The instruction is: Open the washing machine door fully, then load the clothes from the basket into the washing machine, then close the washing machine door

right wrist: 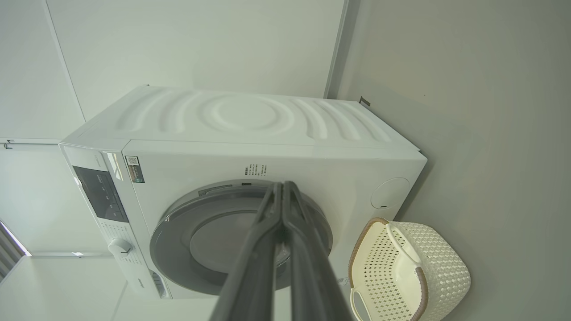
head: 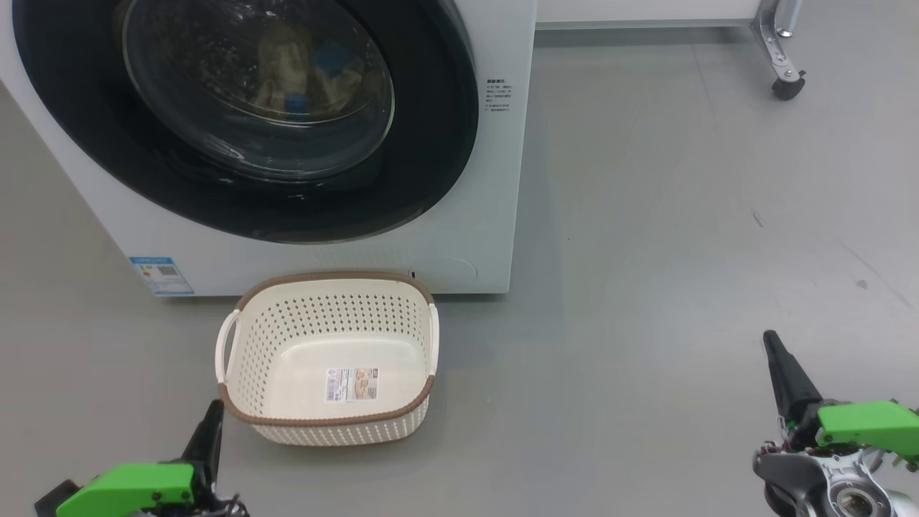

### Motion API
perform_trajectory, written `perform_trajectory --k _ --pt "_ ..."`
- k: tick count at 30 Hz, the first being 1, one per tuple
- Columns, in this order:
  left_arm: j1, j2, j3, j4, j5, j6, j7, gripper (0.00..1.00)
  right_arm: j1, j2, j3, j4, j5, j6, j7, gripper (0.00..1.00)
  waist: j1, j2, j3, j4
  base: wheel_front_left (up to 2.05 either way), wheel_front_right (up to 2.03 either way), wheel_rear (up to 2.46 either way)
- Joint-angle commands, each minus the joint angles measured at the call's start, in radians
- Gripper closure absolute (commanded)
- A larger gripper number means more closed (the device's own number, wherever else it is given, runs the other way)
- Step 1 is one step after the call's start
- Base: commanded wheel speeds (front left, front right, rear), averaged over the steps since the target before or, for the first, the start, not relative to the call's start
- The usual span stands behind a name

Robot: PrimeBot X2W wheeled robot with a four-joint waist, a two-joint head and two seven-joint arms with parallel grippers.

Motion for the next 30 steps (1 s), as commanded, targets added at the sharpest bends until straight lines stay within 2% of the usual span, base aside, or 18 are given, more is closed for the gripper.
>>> perform_trajectory --k 1,9,30 --pt "-0.049 0.006 0.046 -0.025 -0.031 -0.013 0.009 1.00 -0.062 -0.024 0.010 -0.025 0.036 0.003 0.009 1.00 0.0000 0.0000 -0.001 0.001 0.00 0.00 0.00" --pt "-0.051 0.004 0.072 -0.022 -0.103 -0.024 0.029 1.00 -0.072 -0.024 0.002 -0.011 0.115 0.003 0.025 1.00 0.0000 0.0000 -0.004 0.004 0.00 0.00 0.00" --pt "-0.051 -0.001 0.079 -0.021 -0.097 -0.024 0.034 1.00 -0.073 -0.017 -0.008 -0.010 0.107 0.003 0.032 1.00 0.0000 0.0000 -0.004 0.004 0.00 0.00 0.00"
